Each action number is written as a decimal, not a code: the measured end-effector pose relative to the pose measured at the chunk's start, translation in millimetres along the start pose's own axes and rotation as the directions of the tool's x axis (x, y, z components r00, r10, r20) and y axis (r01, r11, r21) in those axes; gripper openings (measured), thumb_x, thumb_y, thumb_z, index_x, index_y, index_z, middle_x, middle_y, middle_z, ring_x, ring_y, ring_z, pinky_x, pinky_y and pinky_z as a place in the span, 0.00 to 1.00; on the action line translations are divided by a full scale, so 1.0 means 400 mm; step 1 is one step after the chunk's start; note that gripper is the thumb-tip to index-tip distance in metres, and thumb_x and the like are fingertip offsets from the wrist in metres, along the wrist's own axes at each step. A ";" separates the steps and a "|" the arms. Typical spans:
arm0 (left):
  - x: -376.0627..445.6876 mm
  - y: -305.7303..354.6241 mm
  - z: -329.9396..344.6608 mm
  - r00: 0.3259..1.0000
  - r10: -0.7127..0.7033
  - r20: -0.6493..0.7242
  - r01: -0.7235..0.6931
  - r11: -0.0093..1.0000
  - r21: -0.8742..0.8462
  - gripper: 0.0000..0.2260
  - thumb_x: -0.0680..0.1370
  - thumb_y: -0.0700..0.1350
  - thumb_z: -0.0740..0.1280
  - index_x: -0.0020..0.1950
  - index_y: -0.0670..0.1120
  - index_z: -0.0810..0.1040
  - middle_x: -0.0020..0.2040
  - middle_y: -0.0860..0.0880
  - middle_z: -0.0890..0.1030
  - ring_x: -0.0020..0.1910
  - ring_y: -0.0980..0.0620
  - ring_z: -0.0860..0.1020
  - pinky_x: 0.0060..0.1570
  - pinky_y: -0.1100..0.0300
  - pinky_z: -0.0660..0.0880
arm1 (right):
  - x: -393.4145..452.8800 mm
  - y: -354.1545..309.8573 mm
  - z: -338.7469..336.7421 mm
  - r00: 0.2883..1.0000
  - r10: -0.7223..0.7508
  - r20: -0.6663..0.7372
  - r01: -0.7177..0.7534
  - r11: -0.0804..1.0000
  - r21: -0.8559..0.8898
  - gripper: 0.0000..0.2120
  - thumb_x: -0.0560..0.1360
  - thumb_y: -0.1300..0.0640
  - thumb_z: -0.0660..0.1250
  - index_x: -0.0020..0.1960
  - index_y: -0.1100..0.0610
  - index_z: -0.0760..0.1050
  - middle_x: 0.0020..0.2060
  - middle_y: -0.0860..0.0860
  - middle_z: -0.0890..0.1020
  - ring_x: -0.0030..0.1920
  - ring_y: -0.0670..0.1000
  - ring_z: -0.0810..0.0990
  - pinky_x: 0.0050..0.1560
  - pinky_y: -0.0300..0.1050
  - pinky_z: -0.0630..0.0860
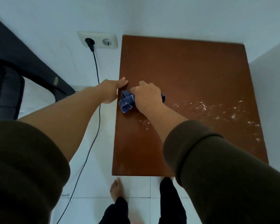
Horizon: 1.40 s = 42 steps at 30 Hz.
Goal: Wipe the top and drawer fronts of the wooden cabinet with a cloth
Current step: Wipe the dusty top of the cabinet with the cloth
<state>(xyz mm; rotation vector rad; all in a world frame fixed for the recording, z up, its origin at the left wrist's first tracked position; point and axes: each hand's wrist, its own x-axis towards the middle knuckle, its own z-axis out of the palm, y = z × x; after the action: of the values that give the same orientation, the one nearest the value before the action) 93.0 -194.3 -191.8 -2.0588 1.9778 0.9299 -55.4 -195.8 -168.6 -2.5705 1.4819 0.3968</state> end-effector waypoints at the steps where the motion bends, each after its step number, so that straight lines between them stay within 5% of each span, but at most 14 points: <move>1: 0.003 -0.008 0.000 1.000 0.011 0.002 -0.011 1.000 0.002 0.34 0.77 0.28 0.55 0.77 0.53 0.52 0.78 0.53 0.54 0.73 0.47 0.63 0.69 0.58 0.60 | -0.001 -0.016 0.006 1.000 0.017 -0.002 -0.017 1.000 -0.020 0.17 0.81 0.56 0.57 0.68 0.50 0.70 0.60 0.54 0.72 0.59 0.58 0.74 0.52 0.48 0.73; 14: -0.029 0.011 0.040 0.997 0.076 0.029 -0.081 0.972 0.219 0.34 0.79 0.33 0.58 0.78 0.46 0.41 0.78 0.48 0.41 0.75 0.42 0.56 0.71 0.55 0.59 | -0.105 -0.098 0.037 0.997 0.057 0.048 -0.054 0.997 -0.056 0.15 0.80 0.57 0.57 0.65 0.50 0.73 0.58 0.54 0.72 0.56 0.59 0.75 0.47 0.49 0.72; 22: -0.149 0.007 0.122 0.995 0.032 0.092 -0.054 0.969 0.240 0.30 0.81 0.39 0.57 0.78 0.46 0.41 0.78 0.49 0.41 0.77 0.44 0.46 0.74 0.48 0.52 | -0.265 -0.138 0.062 0.992 -0.020 0.124 0.025 0.999 -0.035 0.16 0.81 0.56 0.56 0.67 0.50 0.72 0.60 0.55 0.71 0.58 0.59 0.74 0.51 0.50 0.73; 38: -0.304 0.122 0.243 0.993 -0.073 0.097 0.045 0.963 0.265 0.36 0.78 0.44 0.65 0.78 0.48 0.45 0.79 0.51 0.46 0.77 0.46 0.46 0.72 0.42 0.57 | -0.518 -0.114 0.115 0.943 -0.219 0.252 0.232 0.972 -0.022 0.14 0.80 0.52 0.60 0.65 0.49 0.73 0.59 0.53 0.72 0.57 0.57 0.74 0.50 0.49 0.73; 42: -0.283 0.133 0.225 0.999 -0.045 0.030 0.038 0.976 0.215 0.34 0.79 0.40 0.63 0.78 0.47 0.46 0.79 0.49 0.46 0.77 0.45 0.46 0.73 0.43 0.56 | -0.467 -0.045 0.070 0.984 -0.135 0.114 0.137 0.990 -0.009 0.14 0.78 0.51 0.65 0.62 0.50 0.73 0.54 0.52 0.73 0.54 0.54 0.76 0.51 0.48 0.75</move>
<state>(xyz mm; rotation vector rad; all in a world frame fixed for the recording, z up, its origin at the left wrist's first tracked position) 19.1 -59.0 -189.2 -1.9441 1.9157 0.7044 -133.2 -25.2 -139.5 -2.5958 1.2622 0.5287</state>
